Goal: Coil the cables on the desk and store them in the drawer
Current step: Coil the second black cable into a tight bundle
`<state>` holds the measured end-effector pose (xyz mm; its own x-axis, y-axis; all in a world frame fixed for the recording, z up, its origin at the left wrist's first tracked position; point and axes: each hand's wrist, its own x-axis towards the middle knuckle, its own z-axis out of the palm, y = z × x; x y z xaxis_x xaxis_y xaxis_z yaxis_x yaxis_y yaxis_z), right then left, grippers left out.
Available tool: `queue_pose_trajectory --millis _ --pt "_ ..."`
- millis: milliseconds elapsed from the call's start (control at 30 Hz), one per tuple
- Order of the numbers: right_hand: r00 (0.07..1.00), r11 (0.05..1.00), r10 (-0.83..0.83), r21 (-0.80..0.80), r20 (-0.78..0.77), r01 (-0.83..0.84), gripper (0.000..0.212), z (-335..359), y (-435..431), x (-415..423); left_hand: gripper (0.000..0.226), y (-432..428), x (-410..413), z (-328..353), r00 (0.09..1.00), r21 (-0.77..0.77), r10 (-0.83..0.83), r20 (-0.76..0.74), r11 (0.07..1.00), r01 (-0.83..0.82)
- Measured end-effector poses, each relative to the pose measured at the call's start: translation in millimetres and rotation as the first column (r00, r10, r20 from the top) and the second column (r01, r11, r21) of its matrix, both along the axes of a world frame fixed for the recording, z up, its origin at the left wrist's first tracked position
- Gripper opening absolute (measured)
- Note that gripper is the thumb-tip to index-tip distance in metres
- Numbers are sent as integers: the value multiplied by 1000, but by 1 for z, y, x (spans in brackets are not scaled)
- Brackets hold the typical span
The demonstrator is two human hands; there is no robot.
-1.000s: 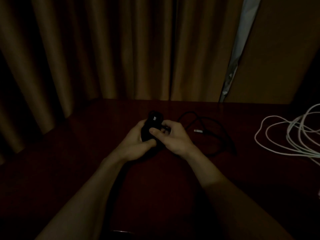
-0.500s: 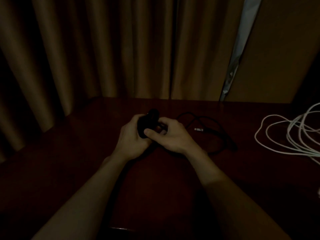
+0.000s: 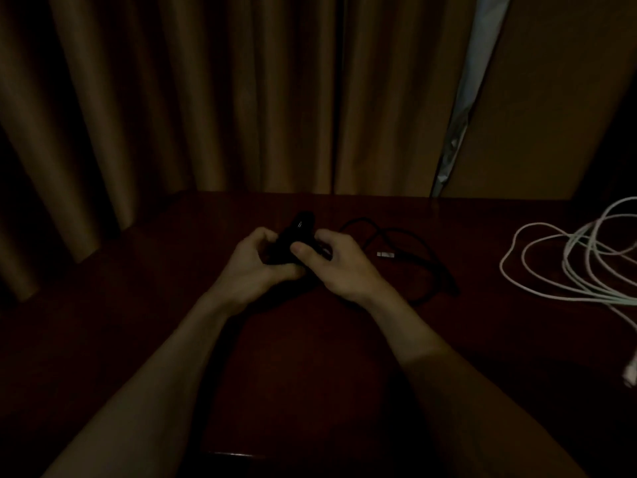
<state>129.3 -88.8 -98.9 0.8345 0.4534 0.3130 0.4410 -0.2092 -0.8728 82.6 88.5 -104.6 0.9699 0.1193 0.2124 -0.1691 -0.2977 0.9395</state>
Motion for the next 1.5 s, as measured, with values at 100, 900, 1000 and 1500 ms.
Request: queue_pose_trajectory --millis 100,900,1000,1500 --pt "991 991 128 37 -49 -126 30 2 -5 -3 72 -6 -2 -1 995 5 -100 0 995 100" --pt "1000 1000 17 -2 -25 -17 30 -7 2 5 41 -2 -1 0 1000 50 -25 -8 998 25" --pt "994 993 111 -28 -11 -111 28 -6 -5 3 53 -1 -3 2 997 49 -51 -53 997 54" --pt "994 987 -107 -121 -31 102 47 -3 20 -5 35 -14 -2 -6 965 439 162 208 866 -240"
